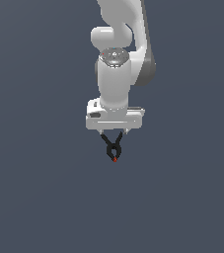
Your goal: Pick up the object and move it to a goal position.
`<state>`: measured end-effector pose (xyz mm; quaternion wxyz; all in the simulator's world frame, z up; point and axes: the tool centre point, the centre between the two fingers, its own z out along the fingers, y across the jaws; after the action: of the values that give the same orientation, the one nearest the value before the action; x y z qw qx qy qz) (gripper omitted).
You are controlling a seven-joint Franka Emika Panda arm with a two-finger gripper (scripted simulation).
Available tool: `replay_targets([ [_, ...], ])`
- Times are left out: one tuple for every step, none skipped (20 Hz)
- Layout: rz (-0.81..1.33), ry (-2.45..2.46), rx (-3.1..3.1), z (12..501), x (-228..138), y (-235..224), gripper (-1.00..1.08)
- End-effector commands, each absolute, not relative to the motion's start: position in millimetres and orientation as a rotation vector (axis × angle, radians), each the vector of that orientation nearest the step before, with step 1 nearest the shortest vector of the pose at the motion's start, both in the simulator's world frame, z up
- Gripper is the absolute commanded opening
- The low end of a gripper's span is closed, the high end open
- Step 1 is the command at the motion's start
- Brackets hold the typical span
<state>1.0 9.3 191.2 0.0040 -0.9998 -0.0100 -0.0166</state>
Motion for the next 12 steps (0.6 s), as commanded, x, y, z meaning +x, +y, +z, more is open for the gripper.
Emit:
replay_targets([
  [-0.052, -0.031, -3.133, 191, 1, 9, 1.0],
  [-0.051, -0.029, -3.133, 191, 1, 9, 1.0],
  [-0.048, -0.023, -3.133, 191, 1, 7, 1.0],
  [-0.044, -0.013, -3.134, 191, 0, 5, 1.0],
  [-0.038, 0.001, -3.135, 191, -1, 2, 1.0],
  [-0.03, 0.018, -3.136, 191, -2, -2, 1.0],
  [-0.022, 0.038, -3.137, 191, -3, -7, 1.0],
  [-0.015, 0.054, -3.137, 191, -4, -10, 1.0],
  [-0.01, 0.065, -3.137, 191, -5, -13, 1.0],
  [-0.007, 0.073, -3.138, 191, -5, -15, 1.0],
  [-0.006, 0.076, -3.138, 191, -5, -15, 1.0],
  [-0.006, 0.075, -3.138, 190, -5, -15, 1.0],
])
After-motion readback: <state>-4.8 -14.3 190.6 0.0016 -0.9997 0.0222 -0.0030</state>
